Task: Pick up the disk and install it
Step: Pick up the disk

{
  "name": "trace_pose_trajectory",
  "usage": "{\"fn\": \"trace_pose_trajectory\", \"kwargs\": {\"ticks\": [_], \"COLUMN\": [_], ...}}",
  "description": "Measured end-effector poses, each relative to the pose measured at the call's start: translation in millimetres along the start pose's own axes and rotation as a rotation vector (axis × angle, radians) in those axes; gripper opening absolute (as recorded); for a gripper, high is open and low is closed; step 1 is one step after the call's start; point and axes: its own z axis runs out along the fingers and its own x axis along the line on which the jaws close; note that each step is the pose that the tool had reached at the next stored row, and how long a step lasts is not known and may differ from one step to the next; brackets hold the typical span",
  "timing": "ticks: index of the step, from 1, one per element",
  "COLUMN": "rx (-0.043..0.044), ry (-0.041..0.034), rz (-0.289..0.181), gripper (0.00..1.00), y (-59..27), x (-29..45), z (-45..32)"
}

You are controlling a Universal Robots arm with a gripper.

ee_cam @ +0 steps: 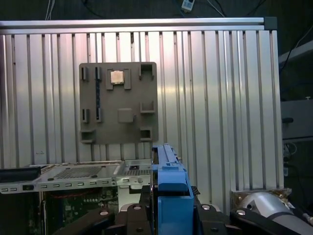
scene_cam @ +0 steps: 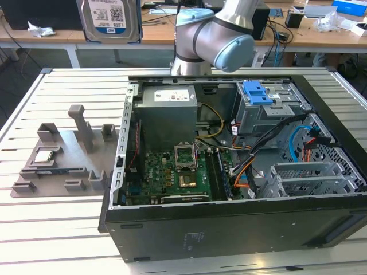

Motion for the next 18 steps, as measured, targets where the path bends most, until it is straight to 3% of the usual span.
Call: {"fn": "trace_pose_trajectory", "kwargs": {"ticks": [3, 5, 8, 12, 16, 18], "rx": [-0.0017, -0.0024, -0.004, -0.0053, -0.0071, -0.0076], "ry": [0.0002, 0.0002, 0.0003, 0.0003, 0.0004, 0.0005], "rz": [0.0, 0.0, 0.0, 0.0, 0.0, 0.0], "gripper": [0.37, 0.37, 0.37, 0.37, 0.37, 0.37], "y": [-17.0, -22.8, -39.0, -51.7, -74.8, -81.8], "x": [-0.7, -0.9, -1.6, -2.2, -3.2, -3.5], "z": [-0.4, -0.6, -1.0, -1.3, -1.9, -2.1]}}
